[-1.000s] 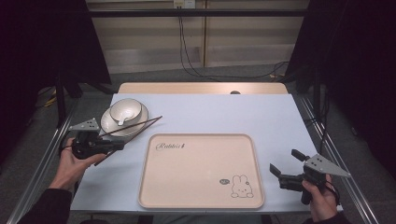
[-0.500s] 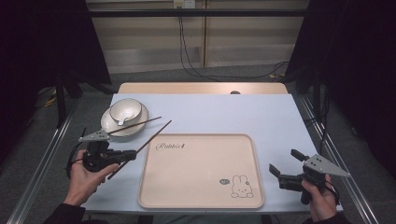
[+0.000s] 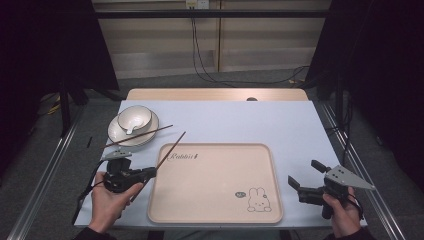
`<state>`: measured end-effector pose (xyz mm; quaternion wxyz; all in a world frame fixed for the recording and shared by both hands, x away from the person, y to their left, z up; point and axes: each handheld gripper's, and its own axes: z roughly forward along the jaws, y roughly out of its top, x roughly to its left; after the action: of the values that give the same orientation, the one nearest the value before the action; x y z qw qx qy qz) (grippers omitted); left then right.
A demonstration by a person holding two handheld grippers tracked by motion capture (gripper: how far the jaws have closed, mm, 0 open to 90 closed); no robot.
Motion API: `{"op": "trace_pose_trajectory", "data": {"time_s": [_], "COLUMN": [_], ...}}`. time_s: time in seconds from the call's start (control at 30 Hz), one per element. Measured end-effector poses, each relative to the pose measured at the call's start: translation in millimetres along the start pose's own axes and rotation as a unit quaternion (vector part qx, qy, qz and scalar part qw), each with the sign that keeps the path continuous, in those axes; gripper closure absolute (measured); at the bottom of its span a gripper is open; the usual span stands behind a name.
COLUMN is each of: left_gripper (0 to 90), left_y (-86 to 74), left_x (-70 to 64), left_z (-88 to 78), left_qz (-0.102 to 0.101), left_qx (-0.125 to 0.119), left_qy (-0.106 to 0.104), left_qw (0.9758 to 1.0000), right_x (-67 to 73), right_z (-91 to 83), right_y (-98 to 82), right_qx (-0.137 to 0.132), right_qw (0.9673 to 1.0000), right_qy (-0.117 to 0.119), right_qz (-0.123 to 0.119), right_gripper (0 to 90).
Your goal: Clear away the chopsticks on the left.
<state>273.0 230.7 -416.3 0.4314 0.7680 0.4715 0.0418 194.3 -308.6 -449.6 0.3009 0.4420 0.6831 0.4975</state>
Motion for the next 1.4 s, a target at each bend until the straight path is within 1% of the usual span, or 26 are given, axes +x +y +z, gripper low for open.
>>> {"op": "trace_pose_trajectory", "data": {"time_s": [0.07,0.13,0.17,0.2,0.27,0.37,0.43,0.47,0.5,0.6,0.7,0.77,0.8,0.83,0.93,1.0,1.03,1.1,1.13,1.17,1.23,1.27,1.3,1.33,1.37,1.4], "left_gripper": [85.1,85.1,85.1,85.1,85.1,85.1,85.1,85.1,85.1,85.0,85.1,85.1,85.1,85.0,85.0,85.0,85.0,84.9,84.9,85.0,84.9,84.9,84.8,84.7,84.5,84.5], "left_y": [-3.0,-7.5,-10.2,-11.4,-13.2,-17.3,-19.3,-19.8,-19.7,-22.0,-23.9,-24.8,-25.6,-25.6,-24.3,-24.3,-24.7,-24.5,-24.4,-25.1,-25.8,-25.9,-25.8,-26.1,-26.5,-26.4], "left_x": [-2.1,-4.9,-6.4,-7.6,-8.6,-9.3,-8.6,-8.6,-8.6,-9.1,-9.4,-9.5,-10.0,-9.3,-9.2,-9.2,-9.5,-10.2,-9.9,-10.1,-10.5,-11.0,-10.9,-11.2,-11.3,-10.6], "left_z": [2.8,6.3,8.7,10.1,11.9,14.6,15.3,15.7,15.7,19.7,23.1,24.8,26.1,26.8,33.0,36.4,37.1,38.7,39.0,40.6,41.7,42.7,43.0,44.7,45.7,45.4], "left_qz": [-0.006,-0.022,-0.029,-0.033,-0.031,-0.048,-0.057,-0.068,-0.063,-0.071,-0.072,-0.07,-0.074,-0.071,-0.078,-0.091,-0.086,-0.092,-0.087,-0.092,-0.094,-0.098,-0.098,-0.103,-0.107,-0.101], "left_qx": [0.002,0.005,0.008,0.009,0.013,0.02,0.026,0.022,0.025,0.035,0.045,0.051,0.052,0.053,0.058,0.062,0.066,0.067,0.072,0.07,0.073,0.072,0.077,0.072,0.071,0.074], "left_qy": [0.012,0.024,0.027,0.03,0.032,0.056,0.067,0.067,0.071,0.082,0.087,0.093,0.096,0.102,0.108,0.102,0.102,0.103,0.105,0.101,0.097,0.098,0.098,0.101,0.098,0.098], "left_qw": [0.9999,0.9994,0.9992,0.999,0.9989,0.9971,0.9958,0.9952,0.9952,0.9935,0.9927,0.9919,0.9913,0.9909,0.9894,0.9886,0.9889,0.9881,0.9881,0.9881,0.9881,0.9877,0.9874,0.987,0.9868,0.9873], "right_x": [0.1,0.2,0.0,0.0,0.4,0.5,0.6,0.7,0.7,0.6,0.6,0.7,0.6,0.7,0.6,0.7,0.8,0.7,0.6,0.6,1.1,0.9,0.6,0.6,0.5,0.3], "right_z": [0.2,0.1,0.4,0.5,0.2,0.2,0.0,0.0,-0.1,-0.3,-0.4,-0.2,-0.3,-0.4,-0.3,-0.3,-0.3,-0.3,0.2,0.3,0.0,0.0,0.2,0.2,0.2,0.3], "right_y": [-0.1,0.0,-0.1,-0.1,0.0,0.0,0.0,-0.2,-0.2,-0.2,-0.2,-0.2,-0.3,-0.3,-0.4,-0.3,-0.3,-0.3,-0.4,-0.3,-0.2,-0.2,-0.3,-0.3,-0.4,-0.3], "right_qx": [0.001,0.001,0.0,0.0,0.0,0.001,0.0,0.0,0.0,0.001,0.001,0.001,0.001,0.001,0.001,0.001,0.001,0.002,0.002,0.001,0.002,0.002,0.002,0.002,0.002,0.001], "right_qw": [1.0,1.0,1.0,1.0,1.0,1.0,1.0,1.0,1.0,1.0,1.0,1.0,1.0,1.0,1.0,1.0,1.0,1.0,1.0,1.0,1.0,1.0,1.0,1.0,1.0,1.0], "right_qy": [-0.001,0.0,-0.002,-0.001,-0.001,0.0,0.0,0.0,0.0,0.0,0.0,-0.001,0.0,0.0,0.0,0.001,0.001,0.0,-0.001,-0.001,0.0,-0.001,-0.001,-0.001,-0.001,-0.001], "right_qz": [0.001,0.003,0.0,0.0,0.0,-0.001,0.0,-0.001,-0.001,-0.001,-0.001,0.0,-0.001,-0.001,-0.001,-0.001,-0.002,-0.001,-0.002,-0.002,-0.001,-0.001,-0.003,-0.002,-0.002,-0.003], "right_gripper": [1.7,1.6,1.7,1.7,1.7,1.7,1.7,1.7,1.7,1.7,1.7,1.7,1.6,1.7,1.7,1.7,1.7,1.7,1.7,1.7,1.7,1.7,1.7,1.6,1.7,1.7]}}
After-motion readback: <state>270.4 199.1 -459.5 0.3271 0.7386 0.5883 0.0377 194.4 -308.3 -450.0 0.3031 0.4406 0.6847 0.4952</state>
